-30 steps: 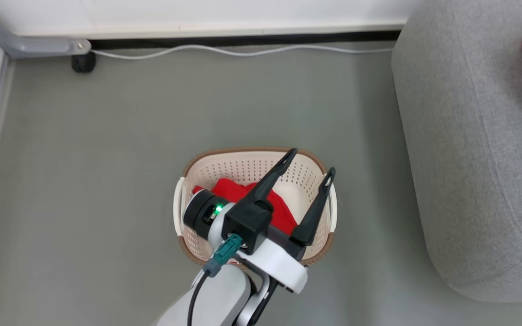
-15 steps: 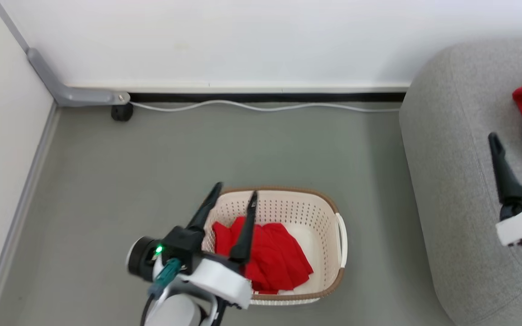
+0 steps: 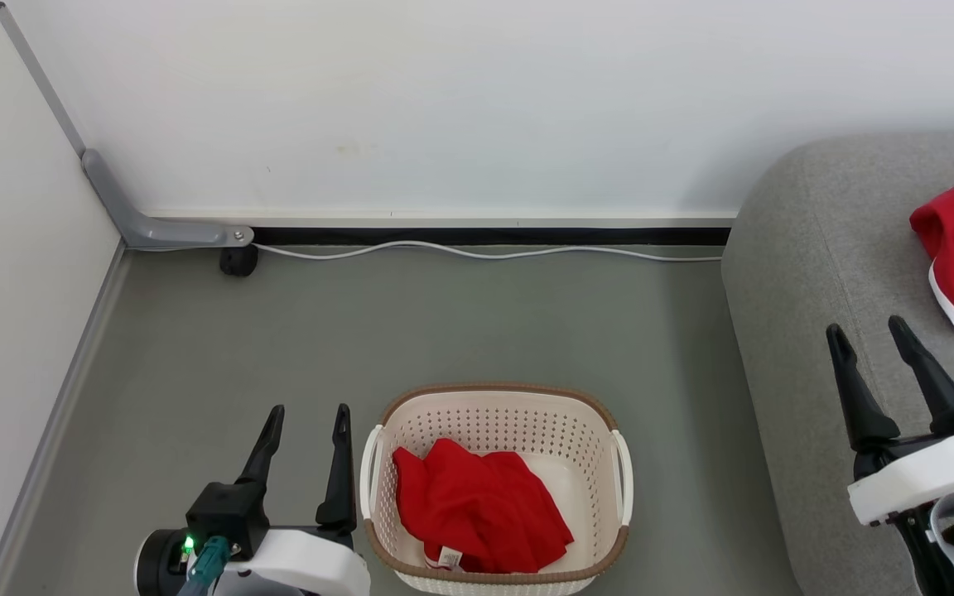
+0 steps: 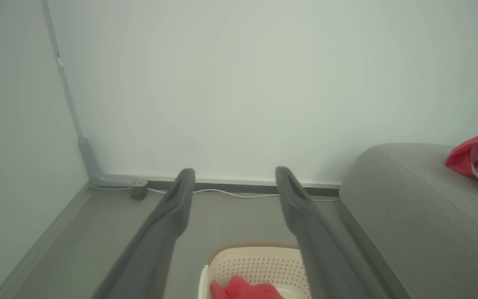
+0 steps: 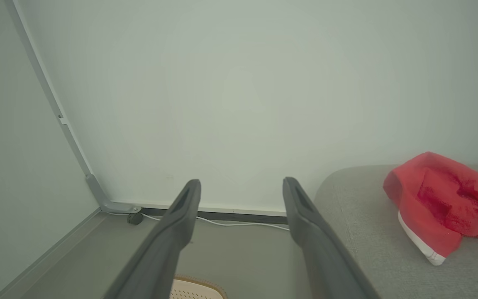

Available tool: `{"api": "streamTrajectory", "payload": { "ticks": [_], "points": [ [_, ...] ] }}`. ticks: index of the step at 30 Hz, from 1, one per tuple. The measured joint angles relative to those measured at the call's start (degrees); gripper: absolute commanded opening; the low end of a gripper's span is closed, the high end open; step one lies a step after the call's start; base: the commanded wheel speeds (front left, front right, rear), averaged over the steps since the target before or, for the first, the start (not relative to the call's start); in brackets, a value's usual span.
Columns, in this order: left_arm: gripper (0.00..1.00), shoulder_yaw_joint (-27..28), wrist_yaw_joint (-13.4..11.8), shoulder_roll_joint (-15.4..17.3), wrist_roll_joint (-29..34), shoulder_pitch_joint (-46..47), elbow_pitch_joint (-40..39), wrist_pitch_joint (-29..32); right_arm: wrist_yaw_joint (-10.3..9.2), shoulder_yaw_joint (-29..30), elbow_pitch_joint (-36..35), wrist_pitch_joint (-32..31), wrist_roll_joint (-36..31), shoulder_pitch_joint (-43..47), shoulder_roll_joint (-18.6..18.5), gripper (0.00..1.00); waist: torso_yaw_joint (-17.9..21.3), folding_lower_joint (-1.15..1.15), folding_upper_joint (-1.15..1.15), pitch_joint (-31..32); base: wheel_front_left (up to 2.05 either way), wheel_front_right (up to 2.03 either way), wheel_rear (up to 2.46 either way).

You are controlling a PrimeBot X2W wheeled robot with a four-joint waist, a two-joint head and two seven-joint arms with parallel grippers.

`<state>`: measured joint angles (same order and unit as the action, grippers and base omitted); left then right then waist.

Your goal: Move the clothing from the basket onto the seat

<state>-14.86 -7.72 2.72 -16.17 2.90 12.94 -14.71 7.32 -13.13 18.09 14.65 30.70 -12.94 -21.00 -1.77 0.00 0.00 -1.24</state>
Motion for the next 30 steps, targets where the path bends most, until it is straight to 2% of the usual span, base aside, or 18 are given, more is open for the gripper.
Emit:
{"api": "streamTrajectory", "payload": {
  "ticks": [14,30],
  "points": [
    [1.0,5.52,-0.92,-0.03,1.12,-5.04,-1.57,0.0,0.0,3.67,-0.46,0.0,-3.57,5.56,4.81,1.0,0.96,0.0,0.0,1.21,0.0,0.0,0.0],
    [1.0,5.91,-0.93,-0.03,1.12,-6.17,-2.85,0.0,0.0,4.93,-0.67,0.0,-4.63,5.64,5.24,1.0,1.66,0.0,0.0,0.69,0.0,0.0,0.0]
  ]
}}
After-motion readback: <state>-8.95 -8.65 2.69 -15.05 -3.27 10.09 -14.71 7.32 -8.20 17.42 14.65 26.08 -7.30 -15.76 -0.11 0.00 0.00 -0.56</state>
